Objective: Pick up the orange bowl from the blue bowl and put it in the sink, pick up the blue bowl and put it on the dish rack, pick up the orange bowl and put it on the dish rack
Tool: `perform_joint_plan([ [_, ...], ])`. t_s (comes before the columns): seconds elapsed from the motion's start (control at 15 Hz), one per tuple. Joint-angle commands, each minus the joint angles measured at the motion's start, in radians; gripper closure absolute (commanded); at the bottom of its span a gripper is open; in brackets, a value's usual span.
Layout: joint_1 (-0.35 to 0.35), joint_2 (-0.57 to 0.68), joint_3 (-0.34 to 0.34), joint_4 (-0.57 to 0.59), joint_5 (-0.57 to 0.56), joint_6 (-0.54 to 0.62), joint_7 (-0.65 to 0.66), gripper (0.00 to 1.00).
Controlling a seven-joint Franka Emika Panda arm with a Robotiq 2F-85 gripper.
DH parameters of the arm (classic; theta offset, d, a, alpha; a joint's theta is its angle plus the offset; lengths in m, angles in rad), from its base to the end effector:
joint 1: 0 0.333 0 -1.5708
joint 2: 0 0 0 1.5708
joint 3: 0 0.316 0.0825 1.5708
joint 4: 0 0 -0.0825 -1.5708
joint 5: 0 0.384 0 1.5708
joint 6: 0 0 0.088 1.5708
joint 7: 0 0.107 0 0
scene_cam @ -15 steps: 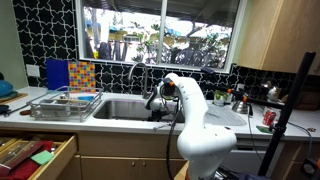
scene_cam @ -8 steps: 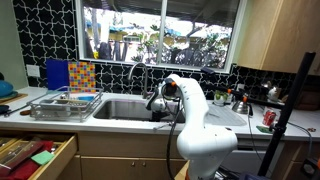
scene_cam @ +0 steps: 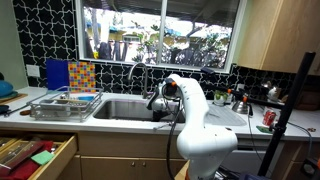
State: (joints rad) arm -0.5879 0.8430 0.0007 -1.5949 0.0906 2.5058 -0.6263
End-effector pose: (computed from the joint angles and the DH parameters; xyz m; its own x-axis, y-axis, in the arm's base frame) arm 0.5800 -0.3869 0.1414 0.9956 -0.0325 0.0878 -0.0318 -0.9994 -0.0094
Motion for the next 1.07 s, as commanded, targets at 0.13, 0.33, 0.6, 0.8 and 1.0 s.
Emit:
perform_joint_plan([
  [0.13, 0.035, -0.071, -0.043, -0.045, -0.073, -0.053, -0.026, 0.99],
  [0.33, 0.064, -0.15, -0.05, -0.096, -0.111, -0.143, -0.042, 0.99],
  [0.6, 0.132, -0.301, -0.05, -0.22, -0.13, -0.175, -0.082, 0.99],
  [0.8, 0.188, -0.397, -0.055, -0.294, -0.128, -0.164, -0.052, 0.99],
  [1.0, 0.234, -0.493, -0.044, -0.372, -0.137, -0.146, -0.093, 0.99],
])
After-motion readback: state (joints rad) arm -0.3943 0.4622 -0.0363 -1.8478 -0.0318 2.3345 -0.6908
